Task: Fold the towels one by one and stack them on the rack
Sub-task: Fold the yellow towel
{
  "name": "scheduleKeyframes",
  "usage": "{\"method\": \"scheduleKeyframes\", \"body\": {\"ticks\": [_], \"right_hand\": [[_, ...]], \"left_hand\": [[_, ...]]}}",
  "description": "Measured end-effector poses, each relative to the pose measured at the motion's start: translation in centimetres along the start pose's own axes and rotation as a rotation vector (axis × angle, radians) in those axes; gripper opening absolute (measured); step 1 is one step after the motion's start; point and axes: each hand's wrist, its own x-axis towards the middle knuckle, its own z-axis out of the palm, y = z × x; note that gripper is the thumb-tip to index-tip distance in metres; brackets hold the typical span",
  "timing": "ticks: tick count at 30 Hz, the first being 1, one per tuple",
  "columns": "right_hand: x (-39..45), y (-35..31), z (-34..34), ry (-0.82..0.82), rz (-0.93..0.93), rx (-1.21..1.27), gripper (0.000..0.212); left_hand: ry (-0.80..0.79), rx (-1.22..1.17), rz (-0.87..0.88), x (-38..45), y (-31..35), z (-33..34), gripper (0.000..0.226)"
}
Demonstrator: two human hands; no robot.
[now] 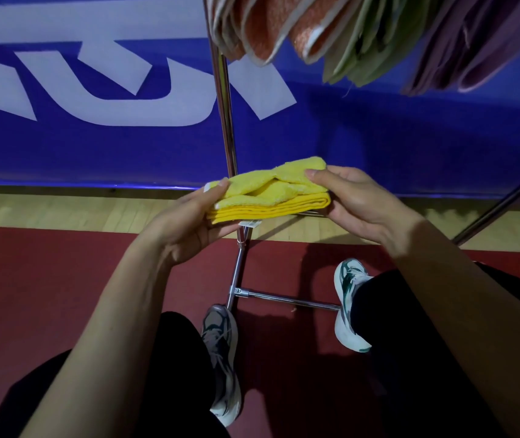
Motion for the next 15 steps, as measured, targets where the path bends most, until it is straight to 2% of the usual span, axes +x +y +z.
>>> {"method": "scheduleKeyframes", "body": {"ticks": [4, 9, 15], "right_hand": [[0.0, 0.0, 0.1, 0.002, 0.009, -0.044, 0.034], [-0.2, -0.2, 0.2, 0.032, 0.013, -0.029, 0.029], [-0.3, -0.7, 0.1, 0.140, 0.002, 0.040, 0.021]], "left_hand": [[-0.009, 0.064, 0.002, 0.2, -0.5, 0.0, 0.037], [-0.018, 0.088, 0.108, 0.6, -1.1, 0.1, 0.034], [-0.116, 0.020, 0.128, 0.8, -1.0, -0.1, 0.049]]}}
